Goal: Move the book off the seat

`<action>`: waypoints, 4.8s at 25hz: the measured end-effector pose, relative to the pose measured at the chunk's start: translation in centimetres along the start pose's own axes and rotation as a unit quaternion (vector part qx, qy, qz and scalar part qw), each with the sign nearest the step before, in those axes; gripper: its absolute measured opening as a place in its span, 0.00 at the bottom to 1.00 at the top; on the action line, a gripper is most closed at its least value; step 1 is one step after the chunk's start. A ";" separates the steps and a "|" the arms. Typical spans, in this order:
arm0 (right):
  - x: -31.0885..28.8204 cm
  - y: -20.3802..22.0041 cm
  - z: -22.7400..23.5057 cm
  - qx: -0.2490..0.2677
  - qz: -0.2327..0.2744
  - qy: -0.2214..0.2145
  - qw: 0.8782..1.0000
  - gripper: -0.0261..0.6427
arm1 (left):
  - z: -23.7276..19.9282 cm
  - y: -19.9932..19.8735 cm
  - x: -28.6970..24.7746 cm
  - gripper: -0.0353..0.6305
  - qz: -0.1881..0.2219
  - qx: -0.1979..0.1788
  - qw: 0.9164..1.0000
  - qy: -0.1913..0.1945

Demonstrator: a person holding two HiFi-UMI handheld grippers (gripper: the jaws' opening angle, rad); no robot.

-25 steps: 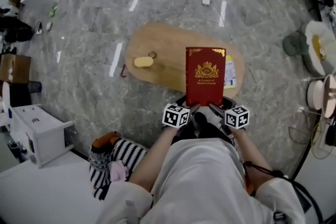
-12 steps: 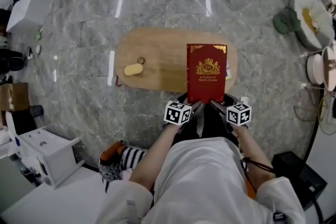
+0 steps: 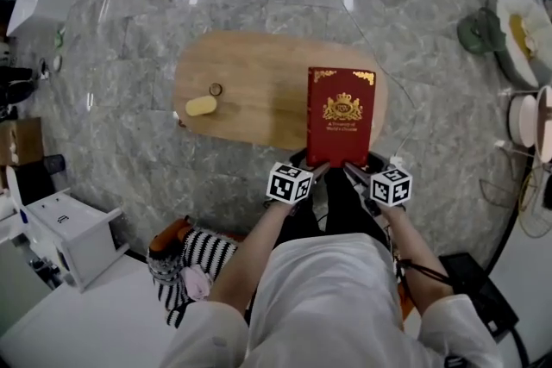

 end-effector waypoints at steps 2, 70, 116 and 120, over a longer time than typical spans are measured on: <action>-0.5 -0.1 1.7 0.003 -0.010 -0.002 1.000 0.52 | -0.3 0.0 -1.8 0.53 0.000 0.006 1.000 -0.001; -1.0 -5.4 13.6 0.051 -0.010 -0.012 0.999 0.14 | 0.2 -4.6 -10.8 0.29 0.003 0.068 0.997 -0.043; 24.7 2.1 -5.6 0.062 0.174 0.063 0.981 0.12 | 15.1 5.3 14.9 0.06 0.154 -0.085 0.984 -0.018; 26.5 2.4 -4.5 0.073 0.172 0.053 0.981 0.11 | 16.7 5.9 14.8 0.06 0.171 -0.067 0.983 -0.027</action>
Point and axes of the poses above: the fingertips, and each gripper's own axes: x backward along the fingers, z to its right, y out of its underside, the point moved 9 cm from there along x, backward along the fingers, and after that the axes turned 3 degrees about x, right-handed, at the moved point
